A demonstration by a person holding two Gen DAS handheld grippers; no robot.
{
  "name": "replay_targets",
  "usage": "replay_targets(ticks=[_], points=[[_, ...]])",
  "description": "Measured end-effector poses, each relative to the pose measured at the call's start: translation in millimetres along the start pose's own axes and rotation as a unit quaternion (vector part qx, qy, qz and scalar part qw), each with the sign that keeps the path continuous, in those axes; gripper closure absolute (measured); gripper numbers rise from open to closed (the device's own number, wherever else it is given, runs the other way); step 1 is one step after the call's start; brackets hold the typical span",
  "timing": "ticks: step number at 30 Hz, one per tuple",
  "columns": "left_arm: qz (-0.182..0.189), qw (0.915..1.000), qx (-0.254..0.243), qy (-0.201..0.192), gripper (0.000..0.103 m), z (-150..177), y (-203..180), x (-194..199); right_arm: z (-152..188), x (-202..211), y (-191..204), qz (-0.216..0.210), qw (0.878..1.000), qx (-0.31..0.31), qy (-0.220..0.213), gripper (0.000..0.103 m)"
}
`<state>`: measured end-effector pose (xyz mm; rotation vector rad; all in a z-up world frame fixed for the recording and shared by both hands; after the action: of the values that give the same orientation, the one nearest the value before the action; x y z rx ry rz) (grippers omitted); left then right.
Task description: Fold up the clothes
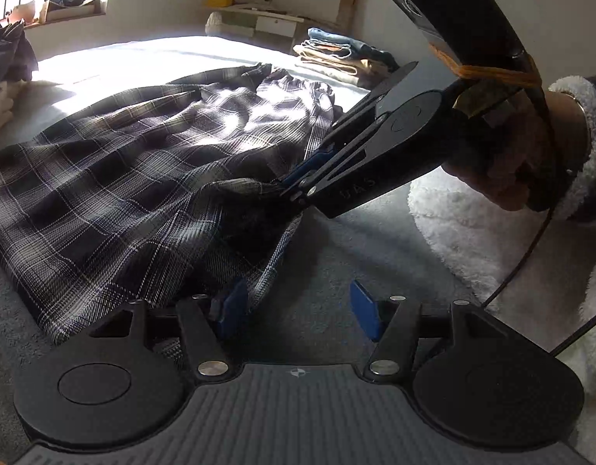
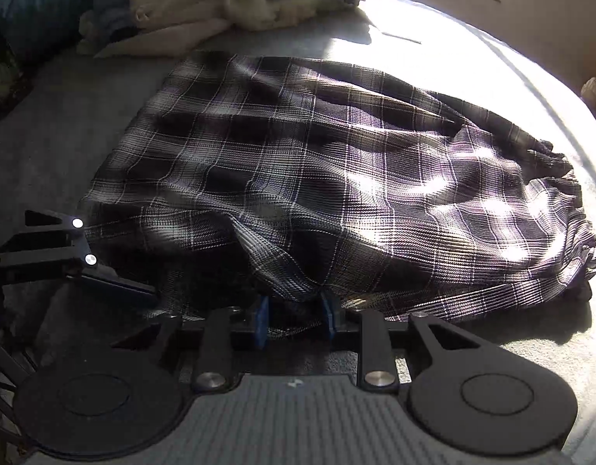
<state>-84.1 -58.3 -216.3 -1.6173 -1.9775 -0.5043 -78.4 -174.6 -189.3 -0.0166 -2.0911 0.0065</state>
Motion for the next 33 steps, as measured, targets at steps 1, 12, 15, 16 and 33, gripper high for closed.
replay_targets(ticks=[1, 12, 15, 16, 33], points=[[0.000, 1.0000, 0.001, 0.001, 0.044, 1, -1, 0, 3, 2, -3, 0.000, 1.000, -0.003, 0.001, 0.097], [-0.027, 0.9995, 0.000, -0.013, 0.044, -2, 5, 23, 10, 14, -24, -0.037, 0.997, -0.070, -0.012, 0.099], [-0.046, 0.9983, 0.007, -0.034, 0.044, -9, 13, 37, 4, 25, -23, -0.046, 0.996, -0.068, -0.040, 0.099], [-0.052, 0.9977, 0.013, -0.043, 0.044, -11, 17, 41, 4, 26, -23, -0.046, 0.996, -0.065, -0.041, 0.099], [-0.142, 0.9866, -0.080, -0.008, 0.083, -8, 36, 18, -5, 39, -45, -0.138, 0.982, -0.127, -0.024, 0.082]])
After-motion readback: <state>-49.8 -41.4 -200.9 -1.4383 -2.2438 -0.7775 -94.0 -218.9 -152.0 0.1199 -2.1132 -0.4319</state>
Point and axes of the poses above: each gripper's, at about its wrist camera, not at the fingertips, and x roughly against the way its jaws point, y to its left, z to its underside, the point moved 7 cm from there along -x, roughly the way its jaws point, and after that the axes turned 13 degrees about -x, right-handed, at the moved point
